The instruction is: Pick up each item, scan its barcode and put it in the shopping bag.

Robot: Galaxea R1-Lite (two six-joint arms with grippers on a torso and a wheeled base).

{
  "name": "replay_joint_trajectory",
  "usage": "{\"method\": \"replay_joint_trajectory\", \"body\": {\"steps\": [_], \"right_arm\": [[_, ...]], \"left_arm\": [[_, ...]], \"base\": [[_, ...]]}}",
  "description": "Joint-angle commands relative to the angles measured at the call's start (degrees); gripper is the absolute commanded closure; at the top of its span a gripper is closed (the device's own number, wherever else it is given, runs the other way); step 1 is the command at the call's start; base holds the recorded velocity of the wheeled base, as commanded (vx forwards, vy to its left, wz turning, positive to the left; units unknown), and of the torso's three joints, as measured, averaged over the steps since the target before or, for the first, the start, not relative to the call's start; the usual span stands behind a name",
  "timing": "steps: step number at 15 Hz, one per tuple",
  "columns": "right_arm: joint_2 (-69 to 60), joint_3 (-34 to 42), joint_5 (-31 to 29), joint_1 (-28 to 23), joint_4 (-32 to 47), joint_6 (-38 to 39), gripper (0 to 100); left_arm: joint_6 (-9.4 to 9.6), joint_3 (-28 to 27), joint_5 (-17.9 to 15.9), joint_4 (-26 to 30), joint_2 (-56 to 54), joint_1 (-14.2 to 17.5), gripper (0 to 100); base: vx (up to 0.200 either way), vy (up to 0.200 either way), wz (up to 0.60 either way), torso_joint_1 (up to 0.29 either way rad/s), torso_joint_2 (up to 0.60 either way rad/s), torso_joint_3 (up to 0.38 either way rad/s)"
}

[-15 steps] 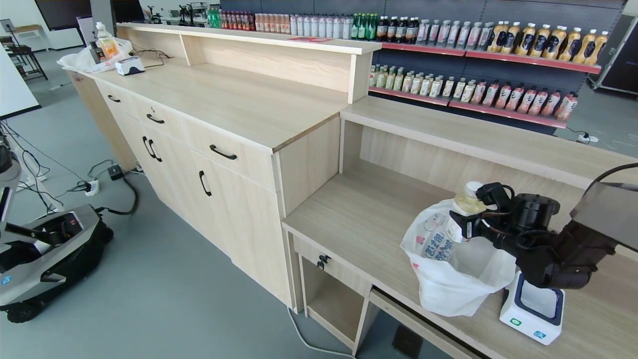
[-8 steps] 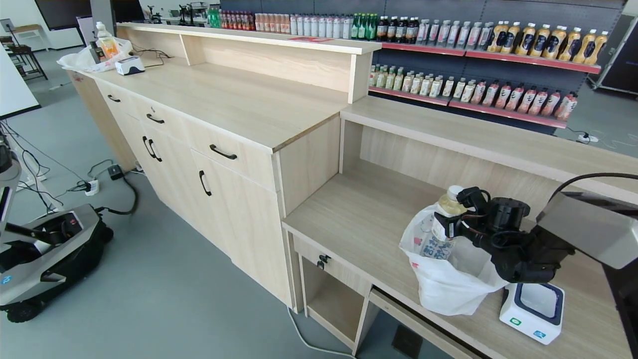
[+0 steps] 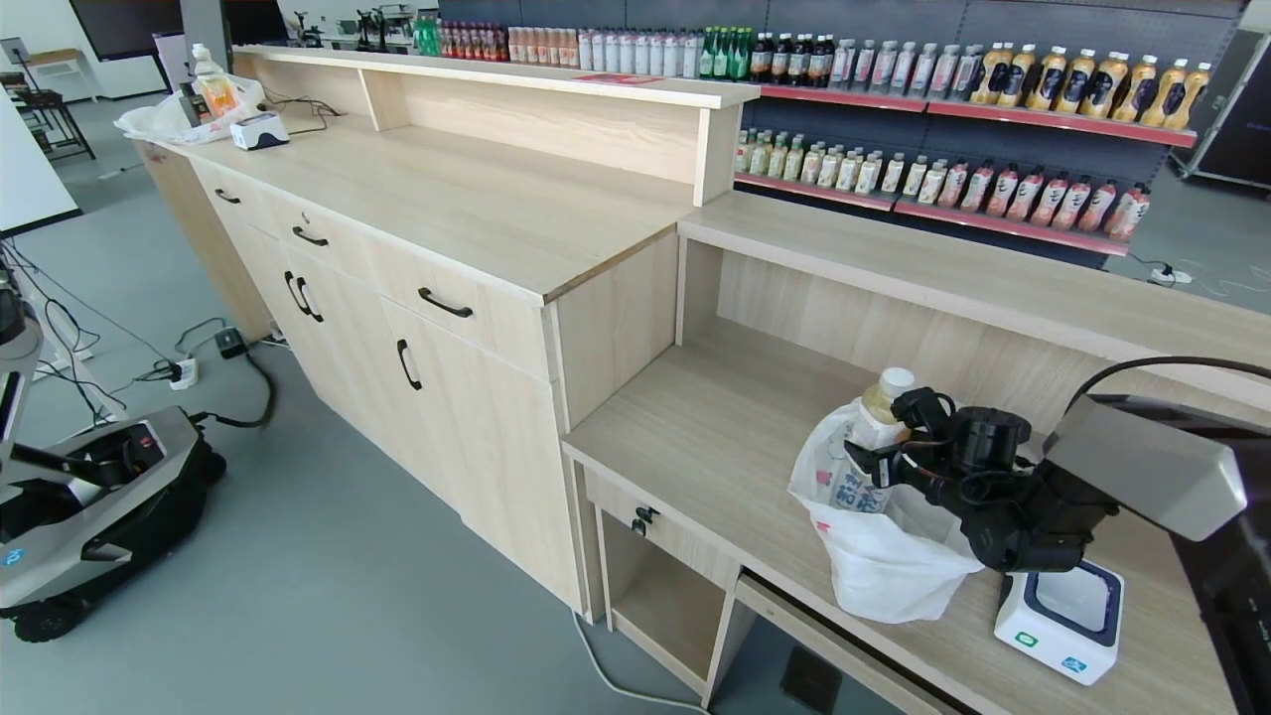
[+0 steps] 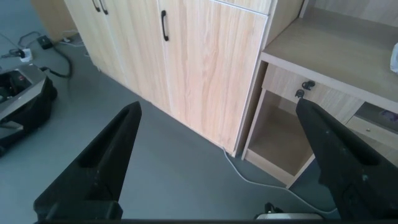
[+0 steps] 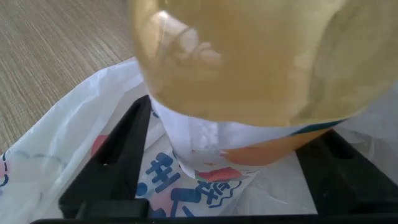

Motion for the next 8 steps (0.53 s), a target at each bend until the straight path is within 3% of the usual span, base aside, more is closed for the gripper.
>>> {"method": "replay_joint_trajectory", "body": {"steps": [1,4,8], "right_arm": [[-1.47,1.28,-0.07,-0.37,-0.76,0.29,0],[-8.33,4.45,0.11,-0.72,-0.50,1.79,0],[-24.23,16.40,0.02,-2.12,3.89,1.17,0]], "left_arm": [[0.00,0.00,0.00,-0.01,0.00,0.02,0],[0.00,0.00,0.00,-0.01,0.00,0.02,0],[0.00,0.00,0.00,-0.01,0.00,0.02,0]], "base": [[0.000,0.000,0.00,0.000,0.00,0.000],[0.000,0.000,0.00,0.000,0.00,0.000],[0.000,0.000,0.00,0.000,0.00,0.000]]}}
